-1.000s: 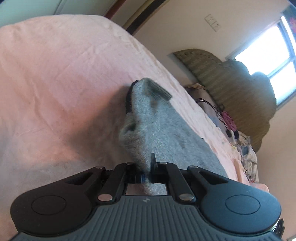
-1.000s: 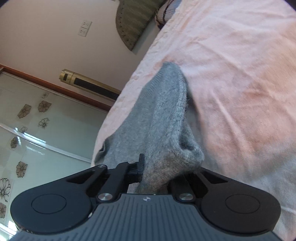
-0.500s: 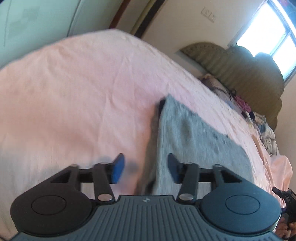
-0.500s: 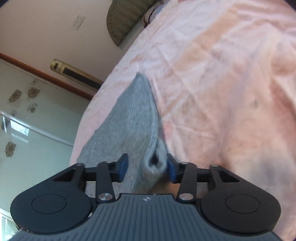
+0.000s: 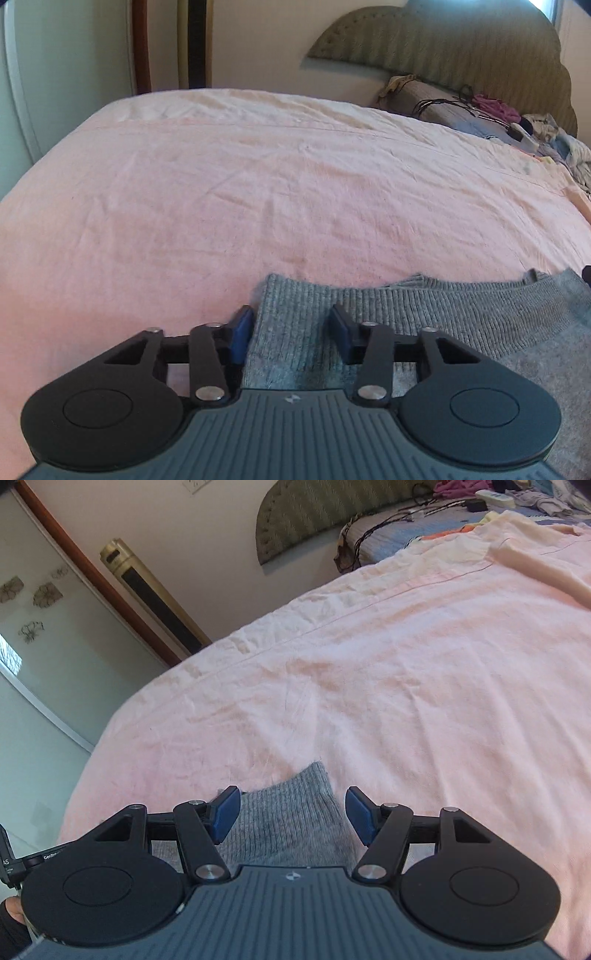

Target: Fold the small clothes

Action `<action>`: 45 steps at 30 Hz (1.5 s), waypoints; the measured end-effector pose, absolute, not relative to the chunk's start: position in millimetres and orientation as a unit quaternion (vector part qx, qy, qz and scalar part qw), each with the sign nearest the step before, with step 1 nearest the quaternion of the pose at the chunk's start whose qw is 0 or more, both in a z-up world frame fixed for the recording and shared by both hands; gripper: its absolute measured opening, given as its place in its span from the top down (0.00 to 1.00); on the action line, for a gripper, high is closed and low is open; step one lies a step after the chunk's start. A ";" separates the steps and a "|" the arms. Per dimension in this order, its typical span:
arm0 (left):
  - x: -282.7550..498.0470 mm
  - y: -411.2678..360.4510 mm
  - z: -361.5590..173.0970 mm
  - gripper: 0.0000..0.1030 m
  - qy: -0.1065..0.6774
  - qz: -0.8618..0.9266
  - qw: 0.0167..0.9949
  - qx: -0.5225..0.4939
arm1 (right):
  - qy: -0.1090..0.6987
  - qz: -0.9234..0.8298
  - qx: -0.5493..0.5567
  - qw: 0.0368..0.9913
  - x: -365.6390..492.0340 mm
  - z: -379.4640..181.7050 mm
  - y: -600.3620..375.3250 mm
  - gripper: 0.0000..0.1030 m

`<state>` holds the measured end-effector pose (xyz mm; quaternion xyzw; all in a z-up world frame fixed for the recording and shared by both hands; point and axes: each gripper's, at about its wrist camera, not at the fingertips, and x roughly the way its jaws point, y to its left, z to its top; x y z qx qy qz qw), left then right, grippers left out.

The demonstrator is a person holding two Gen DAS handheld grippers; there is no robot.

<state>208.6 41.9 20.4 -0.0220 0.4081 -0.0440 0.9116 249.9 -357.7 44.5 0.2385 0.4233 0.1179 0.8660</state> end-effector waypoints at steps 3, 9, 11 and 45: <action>203.7 36.5 26.9 0.96 0.382 -0.028 0.924 -0.007 | 0.444 0.152 0.204 0.859 265.8 31.9 -341.7 0.90; 203.1 58.5 14.9 0.96 0.371 0.015 0.928 -0.027 | 0.381 0.136 0.254 0.878 260.0 33.7 -354.6 0.89; 196.4 52.1 18.8 0.92 0.370 0.022 0.929 -0.006 | 0.411 0.123 0.242 0.870 261.6 16.8 -351.9 0.89; 88.2 -4.2 8.5 0.17 0.333 -0.022 0.943 -0.002 | 0.346 0.082 0.053 0.933 127.5 17.3 -285.5 0.00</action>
